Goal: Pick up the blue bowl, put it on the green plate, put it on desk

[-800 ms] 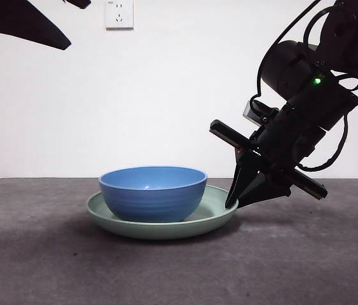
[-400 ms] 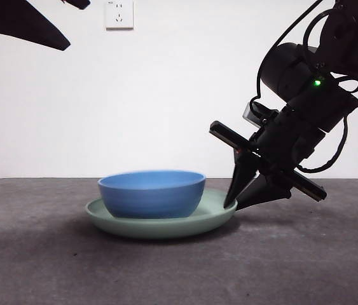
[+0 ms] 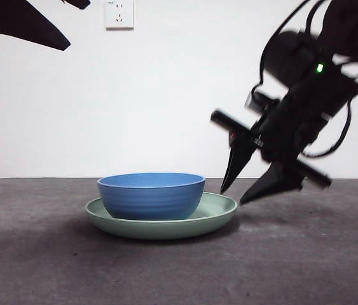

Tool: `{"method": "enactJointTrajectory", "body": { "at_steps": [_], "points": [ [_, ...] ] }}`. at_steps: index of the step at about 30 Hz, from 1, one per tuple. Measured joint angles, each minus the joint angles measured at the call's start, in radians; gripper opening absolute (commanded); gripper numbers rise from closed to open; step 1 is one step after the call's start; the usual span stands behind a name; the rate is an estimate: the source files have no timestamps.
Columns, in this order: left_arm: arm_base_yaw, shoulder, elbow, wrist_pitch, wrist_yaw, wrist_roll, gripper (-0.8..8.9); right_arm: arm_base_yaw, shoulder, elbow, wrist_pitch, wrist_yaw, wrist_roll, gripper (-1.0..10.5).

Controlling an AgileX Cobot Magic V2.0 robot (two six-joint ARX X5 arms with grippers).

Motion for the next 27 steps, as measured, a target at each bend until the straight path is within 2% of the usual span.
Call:
{"method": "enactJointTrajectory", "body": {
  "at_steps": [4,8,14,19,27],
  "points": [
    [0.000,0.000,0.000,0.000,0.000,0.000,2.50,0.000,-0.139,0.000,-0.082,0.050,-0.033,1.7],
    [0.000,0.000,0.000,0.000,0.000,0.000,2.50,0.001,-0.294,0.000,-0.198,0.047,-0.099,1.7],
    [0.000,0.000,0.000,0.000,0.000,0.000,2.50,0.031,-0.542,0.000,-0.340,-0.048,-0.208,1.7],
    [0.000,0.000,0.000,0.000,0.000,0.000,2.50,0.046,-0.708,0.000,-0.435,-0.124,-0.251,1.7],
    [0.000,0.000,0.000,0.000,0.000,0.000,2.50,0.076,-0.866,0.000,-0.685,-0.132,-0.330,1.7]
  ]
}}
